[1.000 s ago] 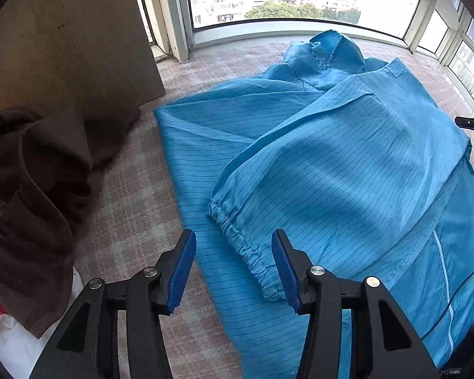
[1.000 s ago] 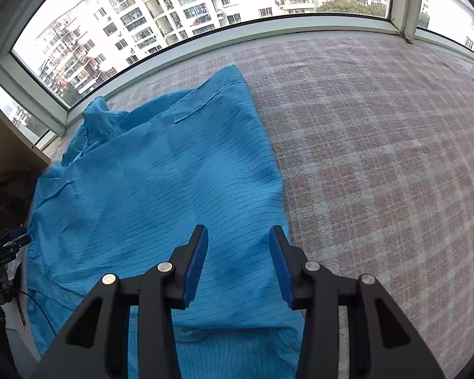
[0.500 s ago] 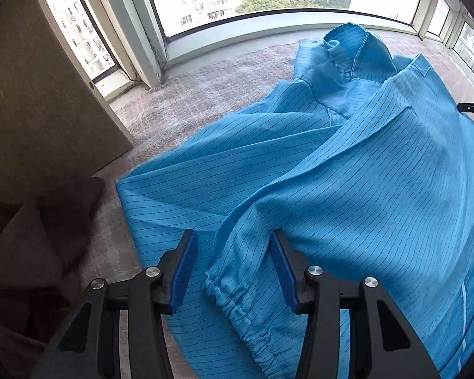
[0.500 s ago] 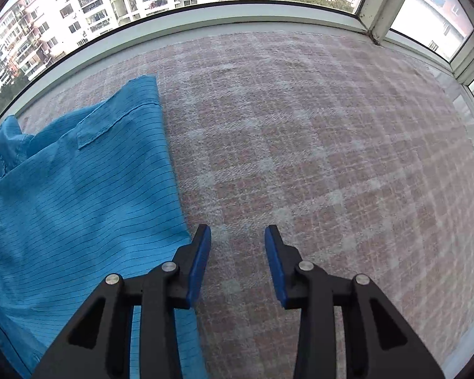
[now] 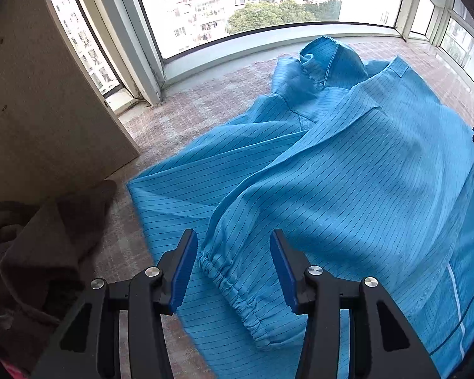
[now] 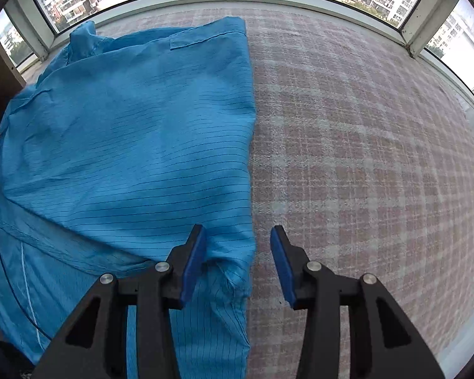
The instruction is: Fold clothes
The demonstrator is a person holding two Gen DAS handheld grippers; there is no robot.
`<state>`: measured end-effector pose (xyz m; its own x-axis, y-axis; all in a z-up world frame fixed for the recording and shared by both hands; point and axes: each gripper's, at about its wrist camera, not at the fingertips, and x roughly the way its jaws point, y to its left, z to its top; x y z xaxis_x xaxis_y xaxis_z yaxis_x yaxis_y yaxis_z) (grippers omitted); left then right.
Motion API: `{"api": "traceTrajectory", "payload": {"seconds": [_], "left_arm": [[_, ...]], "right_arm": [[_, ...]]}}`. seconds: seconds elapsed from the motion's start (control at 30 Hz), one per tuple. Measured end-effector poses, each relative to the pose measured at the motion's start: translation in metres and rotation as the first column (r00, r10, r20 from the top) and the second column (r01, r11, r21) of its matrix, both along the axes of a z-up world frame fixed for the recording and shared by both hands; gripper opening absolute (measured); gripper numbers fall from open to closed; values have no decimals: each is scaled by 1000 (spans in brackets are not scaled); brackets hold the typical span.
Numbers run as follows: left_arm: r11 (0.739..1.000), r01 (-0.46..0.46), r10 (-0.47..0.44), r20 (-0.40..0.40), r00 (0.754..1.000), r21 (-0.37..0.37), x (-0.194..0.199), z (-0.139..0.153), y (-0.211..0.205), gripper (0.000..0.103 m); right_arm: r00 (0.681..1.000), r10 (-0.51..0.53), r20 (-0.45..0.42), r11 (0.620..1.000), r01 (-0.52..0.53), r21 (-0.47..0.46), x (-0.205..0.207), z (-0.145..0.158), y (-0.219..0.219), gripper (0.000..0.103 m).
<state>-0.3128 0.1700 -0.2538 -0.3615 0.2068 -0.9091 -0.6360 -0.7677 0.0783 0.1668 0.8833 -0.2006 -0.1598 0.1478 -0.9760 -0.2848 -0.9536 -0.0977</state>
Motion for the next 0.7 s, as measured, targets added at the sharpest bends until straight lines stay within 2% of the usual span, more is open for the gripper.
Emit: {"api": "traceTrajectory", "payload": {"seconds": [0.03, 0.17, 0.2, 0.23, 0.3, 0.33, 0.43, 0.53, 0.67, 0.7], "left_arm": [[1000, -9, 9, -2, 1000, 6, -1, 1, -3, 46], [999, -20, 21, -16, 1000, 44, 3, 13, -20, 49], [998, -24, 25, -18, 1000, 52, 3, 16, -24, 49], [998, -29, 31, -20, 999, 56, 3, 18, -28, 50], [997, -45, 45, -1, 999, 65, -1, 16, -32, 51], [996, -51, 49, 20, 999, 75, -3, 13, -32, 51], [997, -40, 37, 43, 998, 66, -6, 3, -26, 51], [998, -32, 29, 66, 997, 60, -11, -8, -19, 51], [999, -15, 10, 99, 995, 51, -18, -23, -9, 51], [999, -9, 5, 103, 995, 42, -19, -27, -6, 51]], "right_arm": [[1000, -12, 3, 1000, 12, 7, 0, 1, 3, 42], [983, -15, -181, 1000, 10, -29, -26, 46, 8, 42], [974, -13, -226, 999, 4, -38, -38, 57, 8, 44], [968, -8, -250, 1000, 2, -27, -53, 60, 9, 52], [963, 5, -269, 1000, 1, 21, -87, 58, 12, 59], [964, 8, -265, 999, 2, 37, -106, 52, 14, 59], [977, -22, -212, 1000, 19, -17, -149, 22, 28, 59], [981, -50, -186, 997, 39, -63, -165, 1, 36, 59], [980, -40, -194, 995, 21, -98, -171, -11, 36, 59], [977, -38, -209, 994, 16, -106, -171, -10, 36, 49]]}}
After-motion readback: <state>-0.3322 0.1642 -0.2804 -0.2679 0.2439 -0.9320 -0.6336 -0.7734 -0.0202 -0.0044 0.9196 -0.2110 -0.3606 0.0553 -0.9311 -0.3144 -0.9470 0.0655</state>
